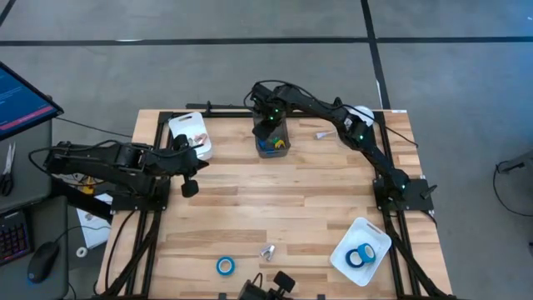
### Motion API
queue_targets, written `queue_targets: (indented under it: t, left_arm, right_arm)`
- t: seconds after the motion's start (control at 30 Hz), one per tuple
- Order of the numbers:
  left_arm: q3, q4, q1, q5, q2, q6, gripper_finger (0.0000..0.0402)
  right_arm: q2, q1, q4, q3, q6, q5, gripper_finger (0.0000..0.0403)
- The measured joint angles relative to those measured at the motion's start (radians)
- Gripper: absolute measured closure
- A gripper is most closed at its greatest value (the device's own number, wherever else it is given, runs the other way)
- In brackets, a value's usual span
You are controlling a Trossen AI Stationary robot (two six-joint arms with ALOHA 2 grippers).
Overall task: Pick and place Stapler, Stapler remover, tape
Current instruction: Put the green stapler into the black bin, then put the pink staple remover into the top white bin
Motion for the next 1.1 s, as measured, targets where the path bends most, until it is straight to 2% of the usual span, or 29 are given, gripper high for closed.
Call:
queue_targets:
  t: [0.27,0.57,0.7,0.87,1.1]
  left_arm:
    - [0.000,0.000,0.000,0.000,0.000,0.000,0.0398]
    - [0.000,0.000,0.000,0.000,0.000,0.000,0.0398]
    - [0.000,0.000,0.000,0.000,0.000,0.000,0.0398]
    - [0.000,0.000,0.000,0.000,0.000,0.000,0.0398]
    - [0.000,0.000,0.000,0.000,0.000,0.000,0.0398]
  right_arm:
    - [0.000,0.002,0.000,0.000,0.000,0.001,0.0322]
    - [0.000,0.002,-0.004,0.000,-0.003,0.003,0.0320]
    - [-0.015,0.015,-0.038,0.016,-0.068,0.004,0.0324]
    - [-0.119,0.061,-0.056,0.022,-0.134,0.002,0.0348]
    - [-0.308,0.169,-0.092,0.022,-0.113,0.004,0.0389]
